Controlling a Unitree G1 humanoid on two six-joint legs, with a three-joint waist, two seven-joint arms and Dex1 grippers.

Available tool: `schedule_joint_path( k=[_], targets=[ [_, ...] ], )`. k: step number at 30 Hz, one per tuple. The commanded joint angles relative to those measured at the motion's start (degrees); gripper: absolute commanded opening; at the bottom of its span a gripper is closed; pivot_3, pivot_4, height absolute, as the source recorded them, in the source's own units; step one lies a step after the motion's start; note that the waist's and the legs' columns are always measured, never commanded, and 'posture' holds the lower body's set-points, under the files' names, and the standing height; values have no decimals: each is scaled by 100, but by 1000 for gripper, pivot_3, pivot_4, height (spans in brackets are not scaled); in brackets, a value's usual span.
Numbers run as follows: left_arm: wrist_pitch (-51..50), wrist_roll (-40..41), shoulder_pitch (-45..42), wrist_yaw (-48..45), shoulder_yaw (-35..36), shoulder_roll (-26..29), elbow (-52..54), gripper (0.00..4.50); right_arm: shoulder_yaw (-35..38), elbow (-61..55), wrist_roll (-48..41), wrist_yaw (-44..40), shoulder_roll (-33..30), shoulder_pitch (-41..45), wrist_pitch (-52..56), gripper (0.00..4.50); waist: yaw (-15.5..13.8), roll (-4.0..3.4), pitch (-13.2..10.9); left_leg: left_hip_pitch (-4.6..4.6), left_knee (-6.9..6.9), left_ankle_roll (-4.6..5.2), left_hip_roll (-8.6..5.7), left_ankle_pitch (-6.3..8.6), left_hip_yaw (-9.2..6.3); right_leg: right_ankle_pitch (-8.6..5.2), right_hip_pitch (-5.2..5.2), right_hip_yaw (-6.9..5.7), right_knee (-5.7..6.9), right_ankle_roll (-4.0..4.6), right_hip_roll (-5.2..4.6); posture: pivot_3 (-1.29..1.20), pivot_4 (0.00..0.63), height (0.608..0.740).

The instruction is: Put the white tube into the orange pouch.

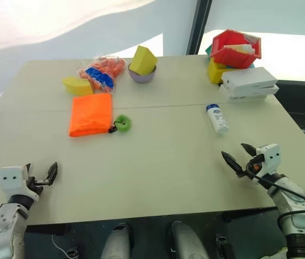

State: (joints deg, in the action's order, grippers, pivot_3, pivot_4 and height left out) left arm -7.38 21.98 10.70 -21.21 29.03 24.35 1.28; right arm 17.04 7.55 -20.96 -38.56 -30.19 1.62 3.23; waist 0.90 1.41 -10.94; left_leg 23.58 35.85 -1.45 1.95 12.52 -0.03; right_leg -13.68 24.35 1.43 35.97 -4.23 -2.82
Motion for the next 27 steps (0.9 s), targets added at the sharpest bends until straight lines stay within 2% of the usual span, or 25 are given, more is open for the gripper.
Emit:
schedule_joint_path(
  k=[1, 9, 16, 20, 27],
  targets=[
    [52, 40, -55, 15, 99, 50, 145, 4500, 69, -117, -20, 30, 25, 45, -117, 4483, -1, 0, 0, 0, 0, 0, 0, 0, 0, 0, 0, 0, 0, 0, 0, 0, 150, 740],
    [65, -63, -198, 143, -34, -31, 276, 4500, -62, -133, 3, 34, 150, 95, -120, 4483, 0, 0, 0, 0, 0, 1, -2, 0, 1, 1, 0, 0, 0, 1, 1, 0, 150, 740],
    [309, -550, -553, 63, -686, 30, 505, 4500, -579, -885, -48, 80, 477, 152, 168, 4483, -21, 0, 0, 0, 1, 1, -4, -1, -1, 4, -1, -2, 5, 6, 5, 0, 150, 740],
    [615, -1356, -1153, 353, -1075, 263, 54, 4500, -1232, -1732, 15, 130, 732, 163, 455, 4483, -20, 0, 0, 1, 2, 2, -3, -1, -2, 7, -1, -2, 6, 9, 10, 0, 150, 740],
    [1111, -2135, -2096, 553, -1596, 449, -1024, 4500, -2104, -2324, 321, 193, 1002, 269, 553, 4483, -21, 1, 1, 1, 3, 2, -6, -2, 2, 8, -2, -3, 9, 7, 11, 0, 150, 740]
  ],
)
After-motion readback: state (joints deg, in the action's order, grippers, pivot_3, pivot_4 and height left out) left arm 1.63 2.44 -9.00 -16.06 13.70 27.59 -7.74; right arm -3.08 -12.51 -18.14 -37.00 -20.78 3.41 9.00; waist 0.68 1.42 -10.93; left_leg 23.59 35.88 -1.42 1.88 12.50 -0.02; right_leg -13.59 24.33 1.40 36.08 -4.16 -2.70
